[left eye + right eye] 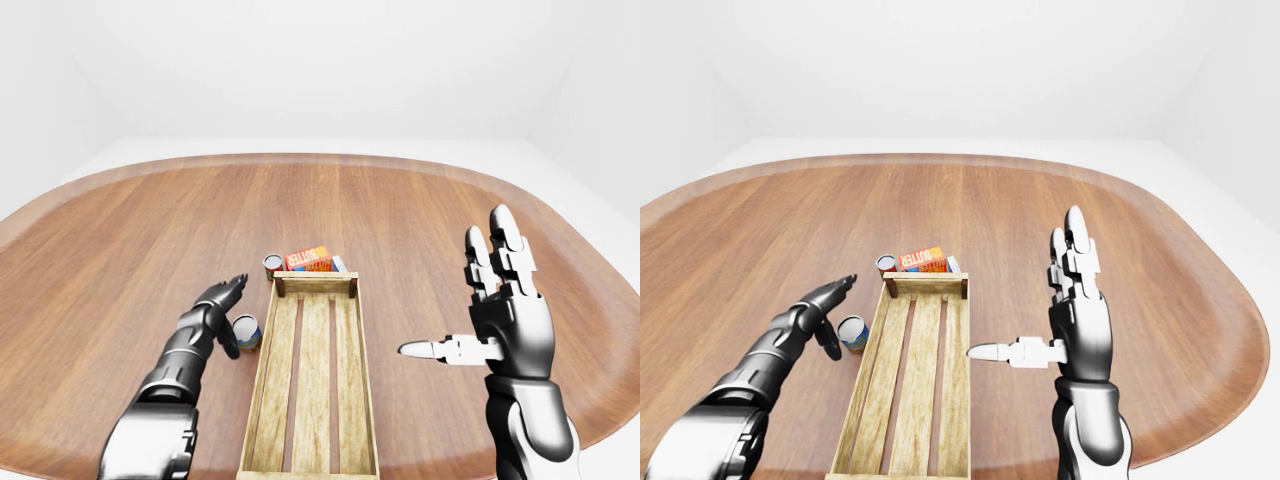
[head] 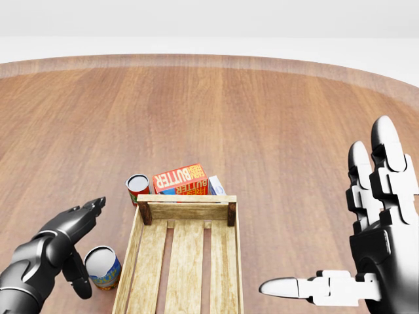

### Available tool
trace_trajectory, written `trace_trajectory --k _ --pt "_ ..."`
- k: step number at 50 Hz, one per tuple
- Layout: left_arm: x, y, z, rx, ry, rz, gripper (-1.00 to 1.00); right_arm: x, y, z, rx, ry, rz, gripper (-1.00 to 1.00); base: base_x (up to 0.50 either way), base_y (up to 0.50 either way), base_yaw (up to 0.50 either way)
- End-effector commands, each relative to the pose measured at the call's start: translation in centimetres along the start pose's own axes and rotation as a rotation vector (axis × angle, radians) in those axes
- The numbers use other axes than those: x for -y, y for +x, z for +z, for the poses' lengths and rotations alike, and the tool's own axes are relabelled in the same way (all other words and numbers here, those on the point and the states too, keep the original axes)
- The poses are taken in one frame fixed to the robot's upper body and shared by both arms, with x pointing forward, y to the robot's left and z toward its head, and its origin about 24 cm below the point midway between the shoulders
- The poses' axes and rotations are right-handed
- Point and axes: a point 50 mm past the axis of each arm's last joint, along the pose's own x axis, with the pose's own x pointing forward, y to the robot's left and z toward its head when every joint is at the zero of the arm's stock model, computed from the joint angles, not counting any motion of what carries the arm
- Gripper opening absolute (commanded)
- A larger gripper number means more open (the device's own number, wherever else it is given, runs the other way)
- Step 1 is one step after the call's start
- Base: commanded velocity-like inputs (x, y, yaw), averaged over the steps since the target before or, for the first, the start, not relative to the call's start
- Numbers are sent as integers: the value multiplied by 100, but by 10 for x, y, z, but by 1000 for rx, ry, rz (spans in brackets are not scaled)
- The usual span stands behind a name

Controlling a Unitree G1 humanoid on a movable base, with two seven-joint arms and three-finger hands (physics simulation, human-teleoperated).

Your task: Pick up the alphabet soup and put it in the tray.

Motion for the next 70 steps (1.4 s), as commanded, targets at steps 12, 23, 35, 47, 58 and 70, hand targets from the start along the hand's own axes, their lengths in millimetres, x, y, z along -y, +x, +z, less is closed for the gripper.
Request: trace_trajectory --k 12,23,35,47,58,70 --pt "9 4 -1 -28 -20 -38 100 -1 0 1 5 -7 4 100 0 0 0" --pt "11 5 3 -24 -57 -62 100 -2 0 3 14 -11 0 100 0 0 0" --pt "22 5 -1 -68 -19 -85 100 -8 1 5 20 -11 18 100 0 0 0" --pt "18 5 -5 -113 13 -60 100 -7 0 6 24 -10 16 100 0 0 0" --pt "11 5 -7 -150 28 -42 100 -8 -1 9 33 -10 17 100 0 0 0" --pt "10 6 -4 -169 40 -64 90 -7 -1 11 41 -12 12 100 0 0 0"
